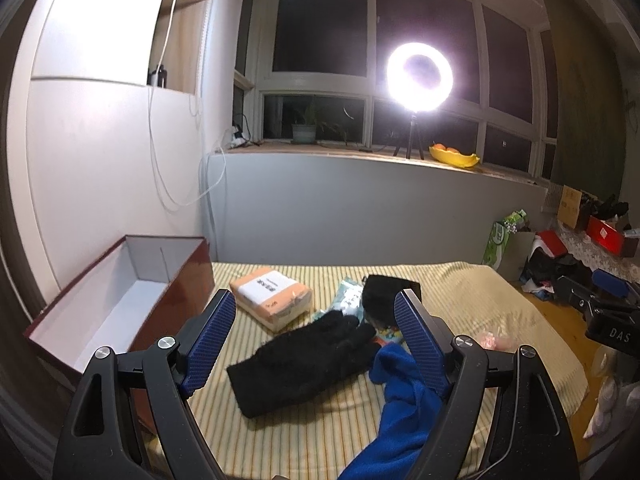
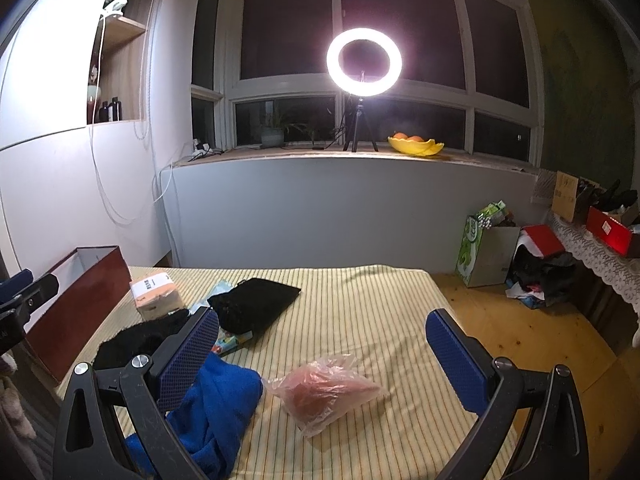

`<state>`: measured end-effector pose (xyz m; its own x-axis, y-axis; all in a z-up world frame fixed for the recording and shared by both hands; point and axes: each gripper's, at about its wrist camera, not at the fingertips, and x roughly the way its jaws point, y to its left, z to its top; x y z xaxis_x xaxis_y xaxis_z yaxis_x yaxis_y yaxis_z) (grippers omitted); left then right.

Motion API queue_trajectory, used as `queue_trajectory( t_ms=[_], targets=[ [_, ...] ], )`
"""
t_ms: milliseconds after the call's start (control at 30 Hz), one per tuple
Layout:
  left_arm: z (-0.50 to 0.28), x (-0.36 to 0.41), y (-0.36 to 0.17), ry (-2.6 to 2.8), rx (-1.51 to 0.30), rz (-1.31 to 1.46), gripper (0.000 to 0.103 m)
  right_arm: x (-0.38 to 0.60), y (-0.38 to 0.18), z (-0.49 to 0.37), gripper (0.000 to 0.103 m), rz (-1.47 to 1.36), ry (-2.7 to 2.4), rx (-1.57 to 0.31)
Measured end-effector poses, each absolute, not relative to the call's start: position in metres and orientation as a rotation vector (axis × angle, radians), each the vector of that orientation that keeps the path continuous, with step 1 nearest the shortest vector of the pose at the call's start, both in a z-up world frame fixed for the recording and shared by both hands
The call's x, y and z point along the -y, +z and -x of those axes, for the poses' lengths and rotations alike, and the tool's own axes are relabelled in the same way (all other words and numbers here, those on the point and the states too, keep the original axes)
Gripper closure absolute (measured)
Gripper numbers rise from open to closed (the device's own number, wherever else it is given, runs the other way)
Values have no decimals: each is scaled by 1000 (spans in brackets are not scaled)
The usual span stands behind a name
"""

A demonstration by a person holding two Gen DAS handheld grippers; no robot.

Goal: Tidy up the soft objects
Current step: 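Lower both grippers onto the blue towel and close them on it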

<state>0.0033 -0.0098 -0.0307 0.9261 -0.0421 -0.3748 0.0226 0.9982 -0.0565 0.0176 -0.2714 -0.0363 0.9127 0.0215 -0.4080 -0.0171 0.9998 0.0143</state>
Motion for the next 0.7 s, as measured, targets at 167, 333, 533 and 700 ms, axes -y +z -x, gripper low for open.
queue_trajectory(
  t_ms=[167, 333, 533, 700],
  targets=[
    [-7, 3, -46, -60, -448, 87, 21, 275, -47, -23, 1, -39, 60, -474],
    [-9, 0, -63, -104, -517, 117, 21, 273, -61, -27, 1, -63, 125, -550],
    [-14, 3, -85, -181, -611, 141, 21, 264, -84, -32, 1, -101, 239, -657],
    [-17, 8, -103, -253, -677, 159, 21, 255, -100, -37, 1, -161, 332, -741]
  ],
)
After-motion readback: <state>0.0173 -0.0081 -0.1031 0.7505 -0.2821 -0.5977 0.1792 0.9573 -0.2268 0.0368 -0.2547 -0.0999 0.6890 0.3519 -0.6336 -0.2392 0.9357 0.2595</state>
